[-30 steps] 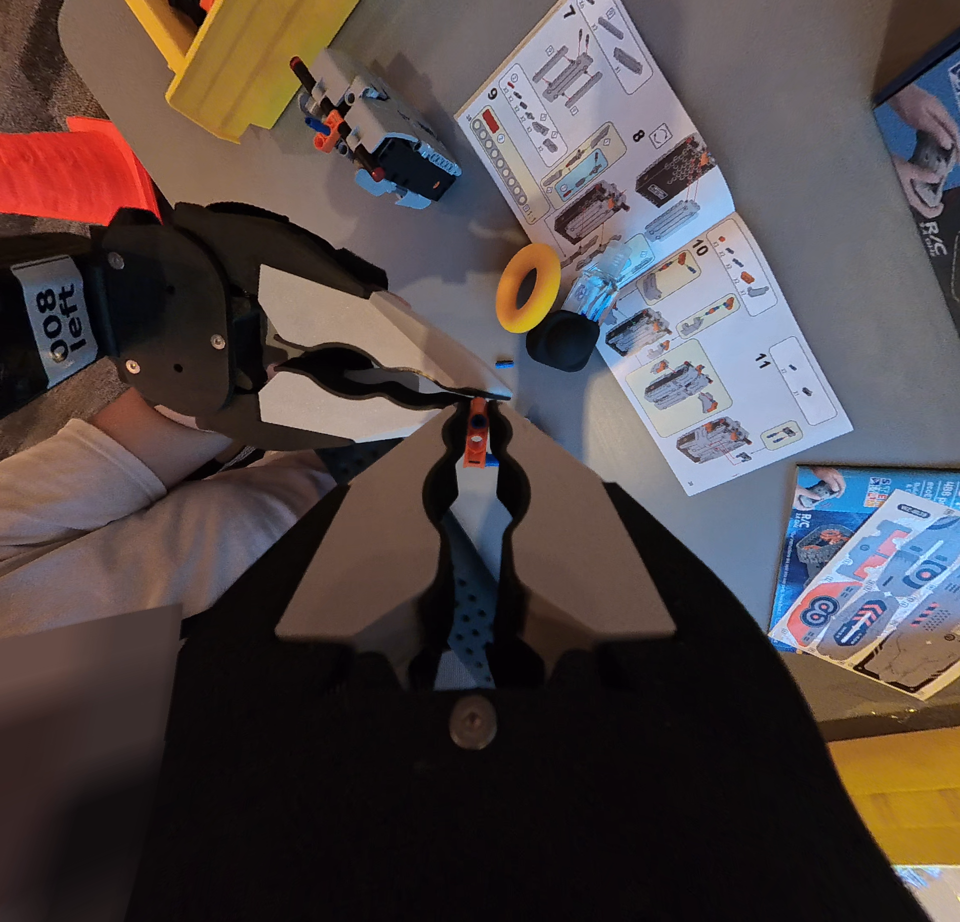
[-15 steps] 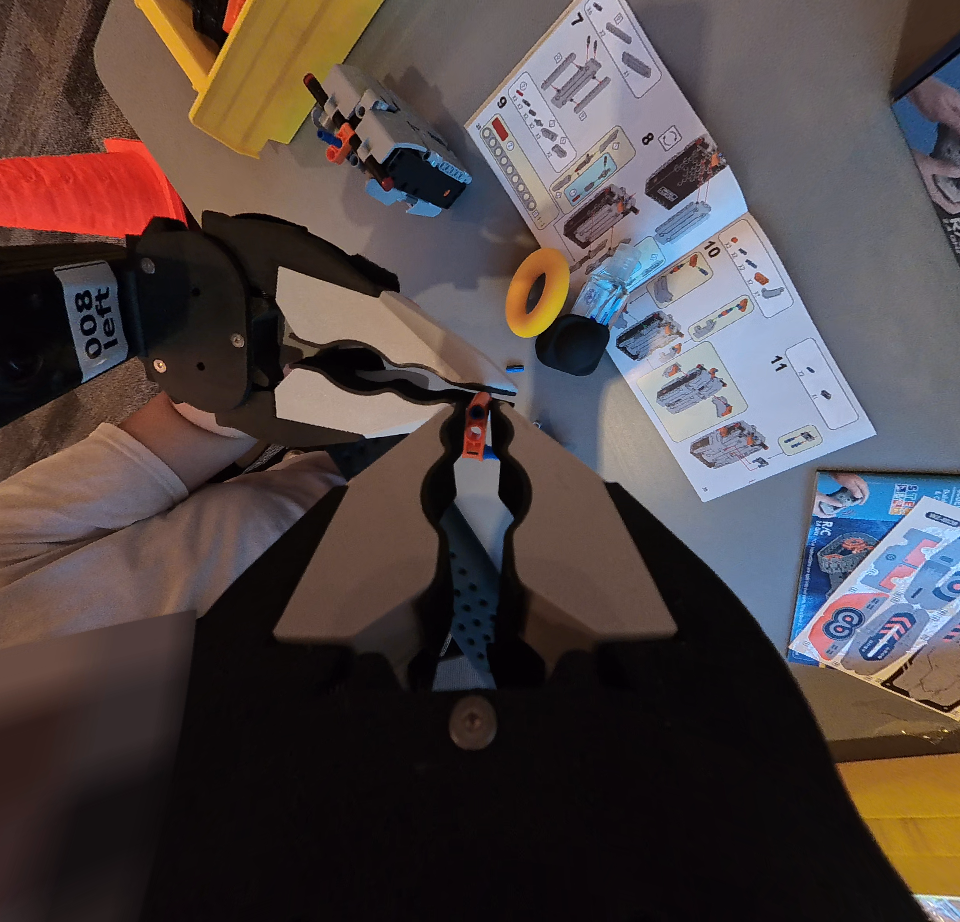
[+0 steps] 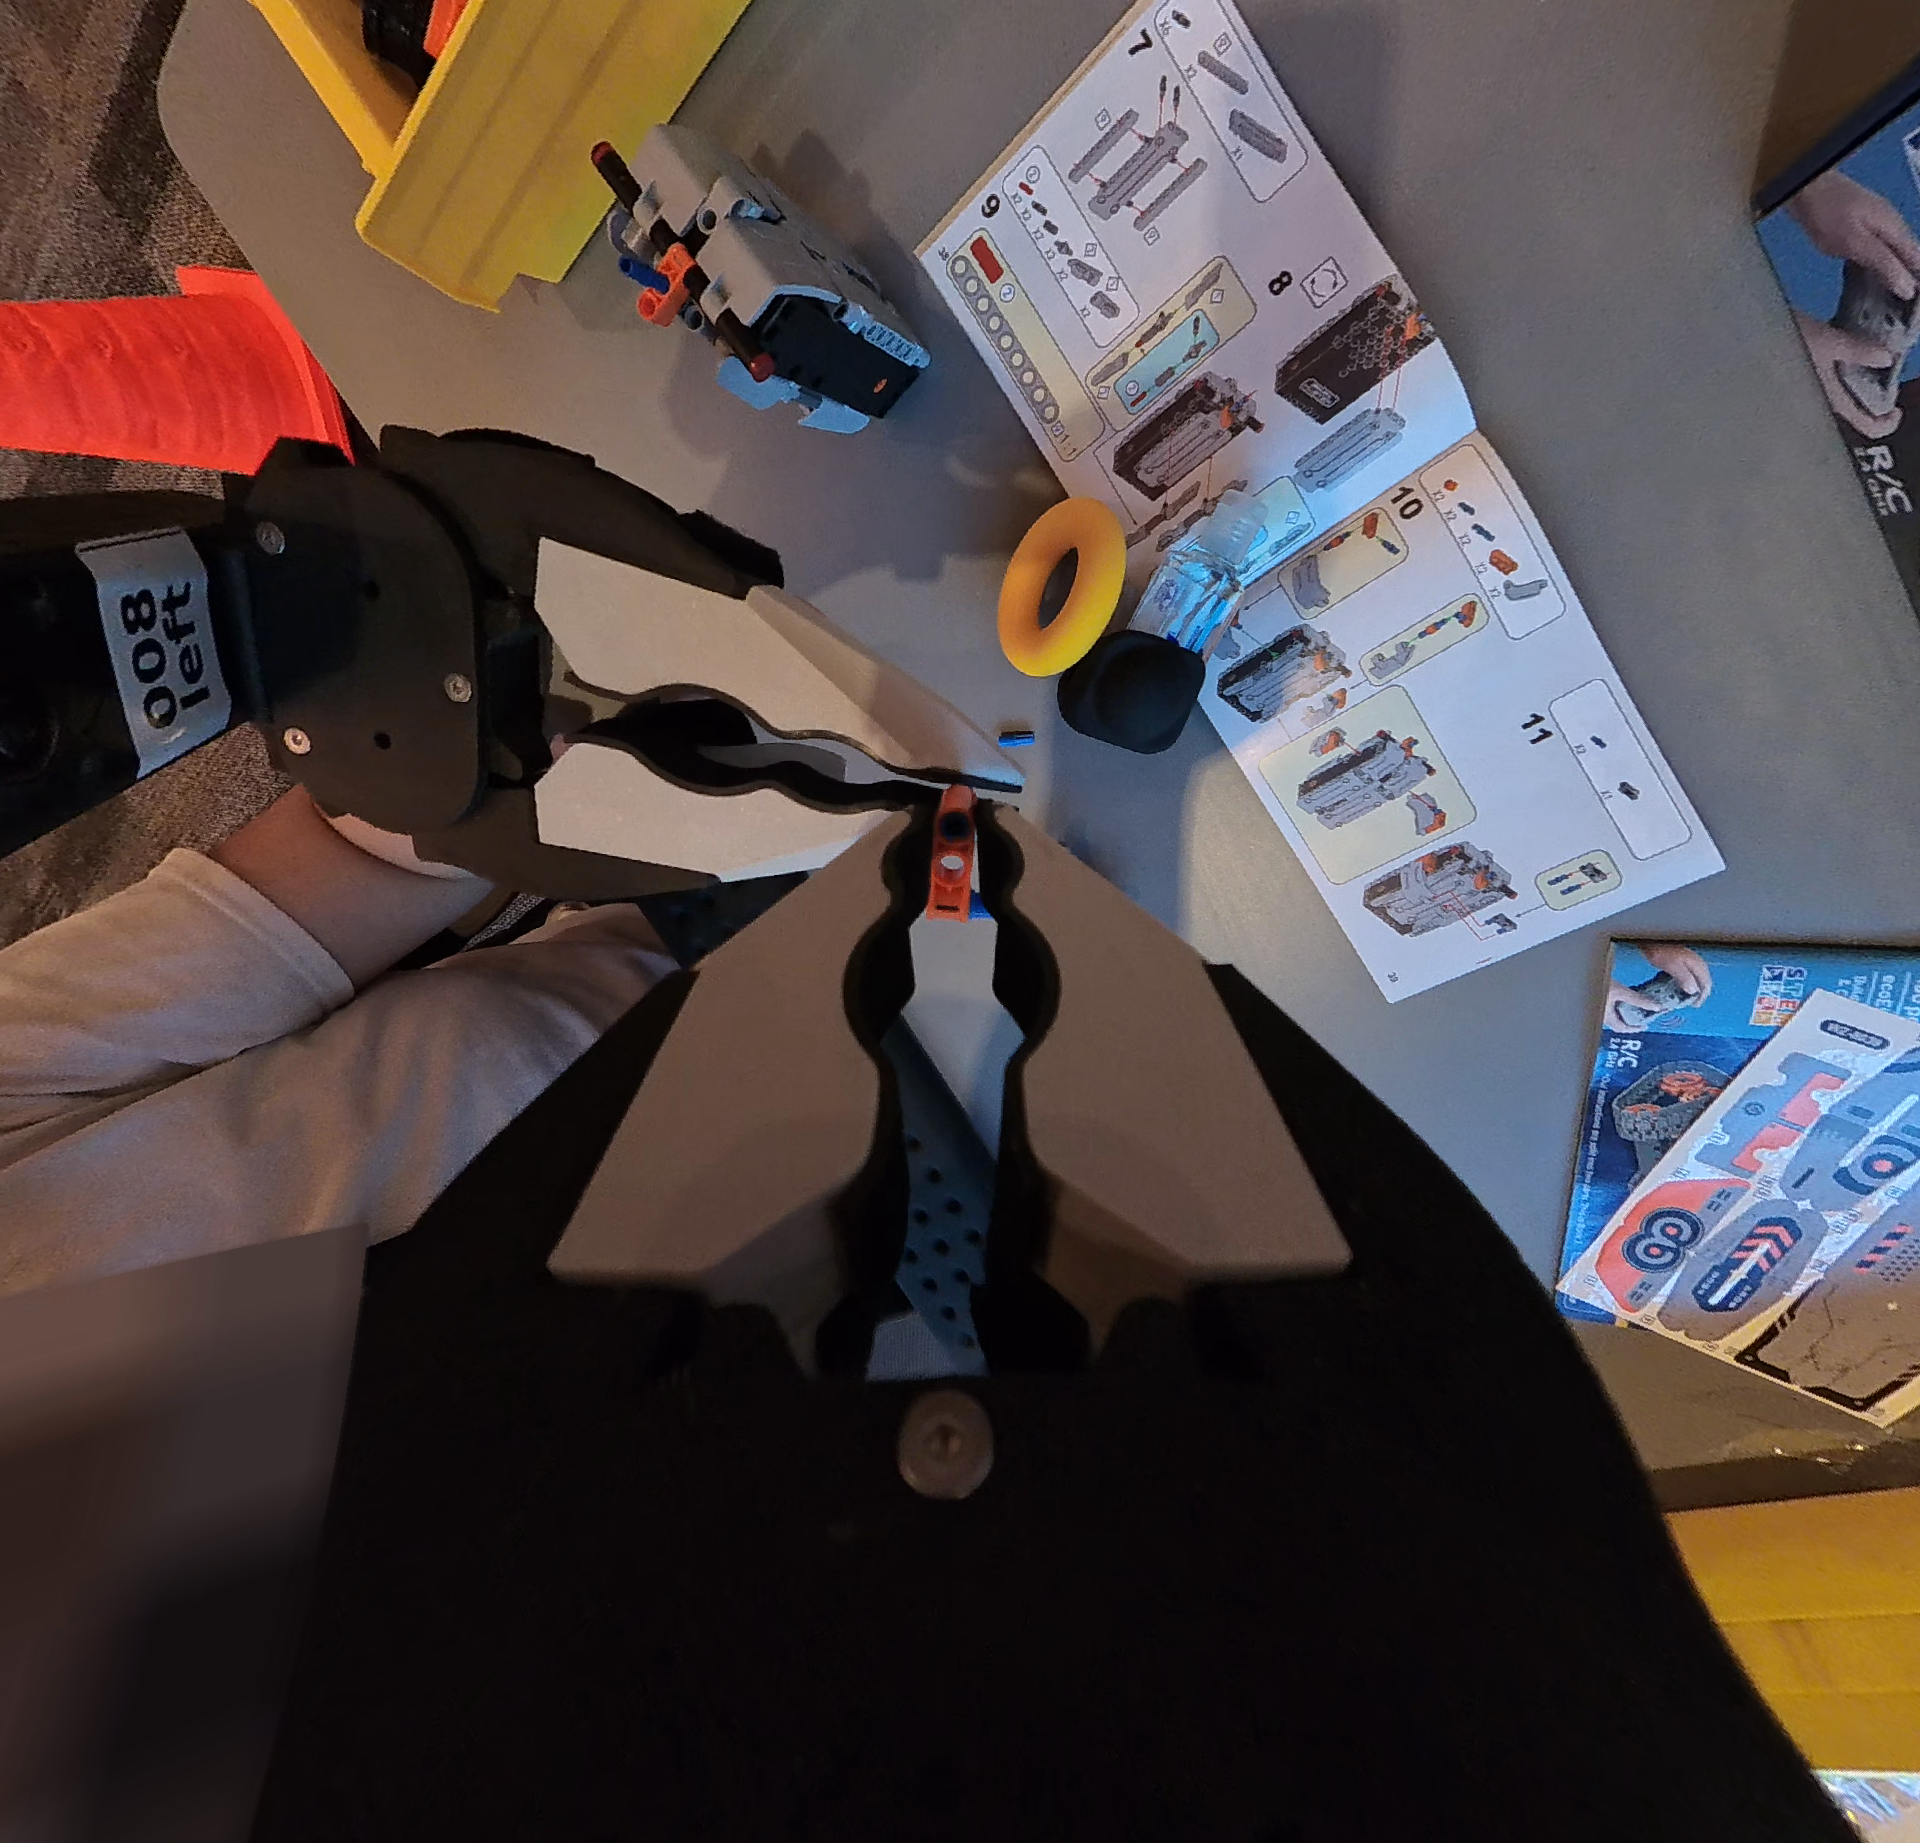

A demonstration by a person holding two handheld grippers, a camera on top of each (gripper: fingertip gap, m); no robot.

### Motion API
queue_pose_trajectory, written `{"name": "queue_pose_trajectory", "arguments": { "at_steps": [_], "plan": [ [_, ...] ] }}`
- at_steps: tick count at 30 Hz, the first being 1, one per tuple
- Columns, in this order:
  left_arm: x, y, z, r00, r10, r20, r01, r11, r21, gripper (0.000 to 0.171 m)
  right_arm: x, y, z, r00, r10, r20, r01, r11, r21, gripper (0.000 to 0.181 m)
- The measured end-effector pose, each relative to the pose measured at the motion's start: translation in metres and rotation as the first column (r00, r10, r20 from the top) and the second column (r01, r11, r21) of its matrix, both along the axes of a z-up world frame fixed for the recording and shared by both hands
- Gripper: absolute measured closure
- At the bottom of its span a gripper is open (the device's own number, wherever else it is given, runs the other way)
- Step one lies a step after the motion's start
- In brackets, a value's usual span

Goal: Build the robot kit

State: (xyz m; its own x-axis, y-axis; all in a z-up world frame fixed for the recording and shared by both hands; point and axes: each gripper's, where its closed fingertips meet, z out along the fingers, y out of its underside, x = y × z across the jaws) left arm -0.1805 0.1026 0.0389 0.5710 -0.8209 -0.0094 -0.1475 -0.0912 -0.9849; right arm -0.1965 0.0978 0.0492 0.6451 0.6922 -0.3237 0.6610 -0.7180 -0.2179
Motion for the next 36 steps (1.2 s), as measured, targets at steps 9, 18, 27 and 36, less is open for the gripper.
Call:
{"name": "queue_pose_trajectory", "arguments": {
  "at_steps": [9,18,27,36],
  "plan": [
    [0.001,0.000,-0.001,1.000,0.000,-0.015,0.000,1.000,0.007,0.170,0.002,0.001,-0.003,1.000,0.011,0.020,-0.011,1.000,0.013,0.175],
    [-0.001,-0.016,-0.019,0.999,-0.028,-0.019,0.027,0.998,-0.054,0.146,0.014,-0.005,-0.003,0.997,0.060,0.042,-0.063,0.996,0.070,0.175],
    [0.020,-0.080,-0.157,0.930,-0.145,-0.337,0.053,0.962,-0.269,0.144,0.069,-0.023,-0.028,0.998,-0.049,-0.042,0.051,0.998,0.045,0.175],
    [0.029,-0.080,-0.181,0.928,-0.200,-0.315,0.092,0.940,-0.327,0.141,0.084,-0.044,-0.076,0.995,-0.071,-0.072,0.071,0.997,-0.005,0.175]
  ]
}}
